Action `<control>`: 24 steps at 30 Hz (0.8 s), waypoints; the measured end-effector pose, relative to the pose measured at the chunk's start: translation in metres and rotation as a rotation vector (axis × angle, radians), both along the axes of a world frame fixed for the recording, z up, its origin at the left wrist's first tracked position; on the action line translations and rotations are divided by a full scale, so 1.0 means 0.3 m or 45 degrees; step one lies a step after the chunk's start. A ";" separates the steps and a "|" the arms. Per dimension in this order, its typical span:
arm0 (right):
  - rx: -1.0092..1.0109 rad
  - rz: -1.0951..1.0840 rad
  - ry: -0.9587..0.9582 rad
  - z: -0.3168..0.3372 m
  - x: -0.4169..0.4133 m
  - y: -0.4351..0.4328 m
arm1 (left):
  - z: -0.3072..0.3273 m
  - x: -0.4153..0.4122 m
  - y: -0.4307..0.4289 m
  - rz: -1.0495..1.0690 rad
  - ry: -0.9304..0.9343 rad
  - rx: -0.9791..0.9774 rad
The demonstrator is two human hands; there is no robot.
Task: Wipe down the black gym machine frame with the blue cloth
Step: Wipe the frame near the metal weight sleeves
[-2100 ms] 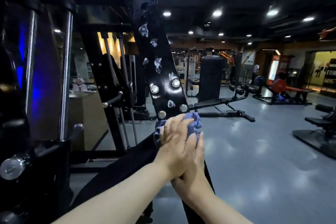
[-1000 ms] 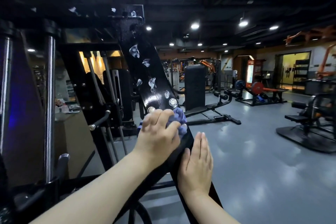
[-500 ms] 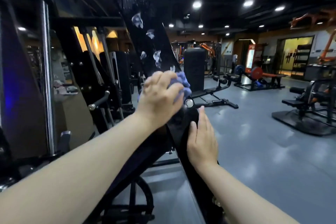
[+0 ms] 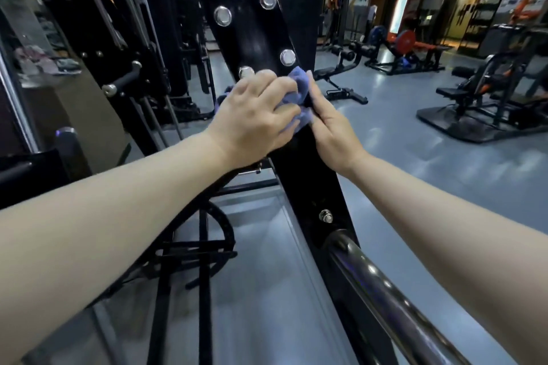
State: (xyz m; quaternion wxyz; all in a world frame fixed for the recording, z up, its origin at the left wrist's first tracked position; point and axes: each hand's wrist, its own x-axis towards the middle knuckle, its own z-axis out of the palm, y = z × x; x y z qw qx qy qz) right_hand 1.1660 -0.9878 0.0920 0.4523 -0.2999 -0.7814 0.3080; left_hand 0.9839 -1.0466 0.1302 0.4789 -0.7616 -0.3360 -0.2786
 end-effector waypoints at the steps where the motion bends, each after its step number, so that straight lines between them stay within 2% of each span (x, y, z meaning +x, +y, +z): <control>1: 0.014 -0.038 0.003 -0.001 0.001 -0.005 | 0.039 -0.007 0.006 0.033 -0.039 0.063; 4: 0.078 -0.173 0.029 -0.003 -0.026 -0.038 | 0.164 -0.035 0.037 0.193 -0.349 0.197; 6: 0.089 -0.244 0.058 -0.009 -0.068 -0.058 | 0.167 -0.031 0.047 0.247 -0.559 0.169; 7: 0.086 -0.280 0.082 -0.008 -0.092 -0.063 | 0.141 -0.018 0.048 0.232 -0.591 0.154; 10: 0.084 -0.299 0.205 0.035 -0.149 -0.045 | 0.075 0.009 0.042 0.110 -0.429 0.081; 14: 0.156 -0.277 0.208 0.125 -0.198 -0.018 | 0.196 -0.058 0.060 0.021 -0.271 0.113; 15: 0.169 -0.293 0.169 0.147 -0.209 -0.012 | 0.236 -0.079 0.067 0.059 -0.271 0.164; 17: 0.208 -0.319 0.098 0.187 -0.229 -0.001 | 0.287 -0.099 0.080 0.159 -0.415 0.237; 20: 0.308 -0.309 0.072 0.220 -0.238 0.009 | 0.250 -0.052 0.073 0.235 -0.653 0.175; 24: 0.326 -0.326 0.063 0.169 -0.200 -0.005 | 0.138 -0.056 0.048 0.148 -0.514 0.069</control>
